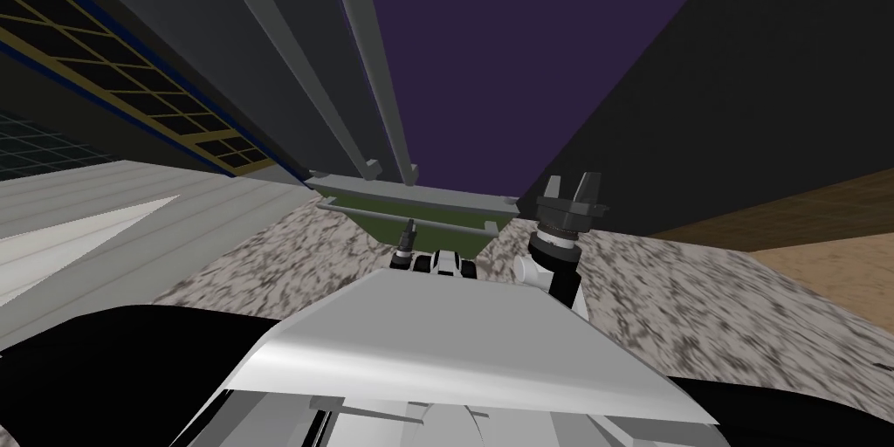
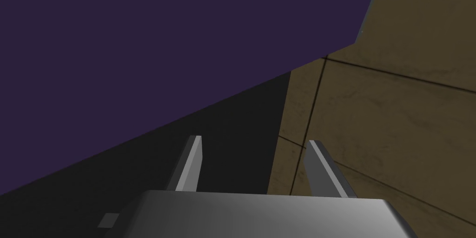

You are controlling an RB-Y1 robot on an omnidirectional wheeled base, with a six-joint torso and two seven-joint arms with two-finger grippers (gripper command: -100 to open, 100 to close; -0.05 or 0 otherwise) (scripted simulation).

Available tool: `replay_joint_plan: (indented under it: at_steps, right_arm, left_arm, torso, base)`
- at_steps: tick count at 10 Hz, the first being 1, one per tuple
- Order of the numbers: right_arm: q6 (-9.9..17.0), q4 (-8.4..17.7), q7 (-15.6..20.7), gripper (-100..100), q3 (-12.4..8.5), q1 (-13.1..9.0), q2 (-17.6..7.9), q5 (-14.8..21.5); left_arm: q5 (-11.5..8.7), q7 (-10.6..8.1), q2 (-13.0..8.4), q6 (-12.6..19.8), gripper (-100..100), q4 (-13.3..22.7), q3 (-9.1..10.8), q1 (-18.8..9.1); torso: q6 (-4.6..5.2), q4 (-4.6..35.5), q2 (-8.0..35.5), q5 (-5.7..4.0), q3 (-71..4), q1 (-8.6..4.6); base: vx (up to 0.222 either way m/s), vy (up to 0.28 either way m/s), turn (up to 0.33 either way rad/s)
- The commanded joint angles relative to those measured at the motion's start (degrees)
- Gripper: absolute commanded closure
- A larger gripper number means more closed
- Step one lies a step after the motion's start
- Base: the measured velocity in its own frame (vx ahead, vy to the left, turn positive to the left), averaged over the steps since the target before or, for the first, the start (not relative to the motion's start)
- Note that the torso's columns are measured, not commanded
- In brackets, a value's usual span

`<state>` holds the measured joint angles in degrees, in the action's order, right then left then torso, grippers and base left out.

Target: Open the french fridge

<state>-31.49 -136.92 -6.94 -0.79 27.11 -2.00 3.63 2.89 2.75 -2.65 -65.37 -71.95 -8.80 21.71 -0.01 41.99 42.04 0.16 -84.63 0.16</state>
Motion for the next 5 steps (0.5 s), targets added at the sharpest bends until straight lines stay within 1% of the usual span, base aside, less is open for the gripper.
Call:
replay_joint_plan:
  at_steps: [1, 4, 5]
  right_arm:
    - [0.0, 0.0, 0.0, 0, 0.0, 0.0, 0.0, 0.0]
    - [0.0, 0.0, 0.0, 0, 0.0, 0.0, 0.0, 0.0]
    - [0.0, 0.0, 0.0, 0, 0.0, 0.0, 0.0, 0.0]
  left_arm:
    - [0.1, -0.15, -0.2, 2.7, 100, -0.7, -0.09, 0.4]
    - [0.2, -0.40, -0.4, 5.1, 100, -2.0, -0.16, 0.4]
    - [0.2, -0.37, -0.3, 4.0, 100, -2.1, -0.12, 0.0]
  torso:
    - [0.00, 0.0, -0.1, -0.02, -0.1, -0.03]
    - [0.03, 0.0, -0.1, -0.01, -0.1, -0.05]
    - [0.01, 0.0, -0.1, 0.00, 0.0, -0.02]
  base:
    - [-0.098, -0.003, 0.014]
    - [-0.101, 0.005, 0.010]
    - [-0.051, 0.003, 0.000]
